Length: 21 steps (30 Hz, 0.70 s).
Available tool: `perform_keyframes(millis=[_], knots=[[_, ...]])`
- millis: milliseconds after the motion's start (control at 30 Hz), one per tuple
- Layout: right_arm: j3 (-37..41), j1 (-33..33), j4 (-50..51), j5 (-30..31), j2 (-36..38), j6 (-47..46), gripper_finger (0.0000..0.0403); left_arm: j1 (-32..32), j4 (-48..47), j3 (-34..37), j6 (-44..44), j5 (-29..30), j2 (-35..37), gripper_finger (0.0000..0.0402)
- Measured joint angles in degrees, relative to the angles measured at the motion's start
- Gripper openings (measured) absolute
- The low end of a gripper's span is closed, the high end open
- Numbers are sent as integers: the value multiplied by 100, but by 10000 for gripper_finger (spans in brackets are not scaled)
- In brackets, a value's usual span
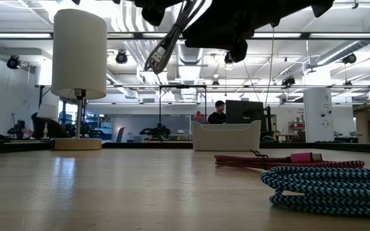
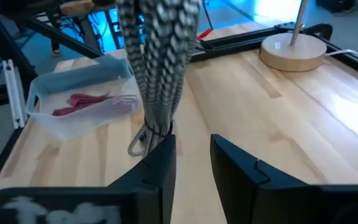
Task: Pick & Place USB Port
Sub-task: Put the white striped charger cable into the white striped bin
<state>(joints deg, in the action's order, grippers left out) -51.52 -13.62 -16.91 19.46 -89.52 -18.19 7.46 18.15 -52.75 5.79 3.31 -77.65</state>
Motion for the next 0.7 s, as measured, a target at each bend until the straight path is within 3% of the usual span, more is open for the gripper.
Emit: perform_keyframes(millis=[267, 700], knots=[[13, 82, -4, -343, 0, -112, 95, 0, 559, 318, 192, 11, -4, 11], [17, 88, 151, -505, 2, -110, 95, -2, 360, 343, 207, 7, -4, 11]])
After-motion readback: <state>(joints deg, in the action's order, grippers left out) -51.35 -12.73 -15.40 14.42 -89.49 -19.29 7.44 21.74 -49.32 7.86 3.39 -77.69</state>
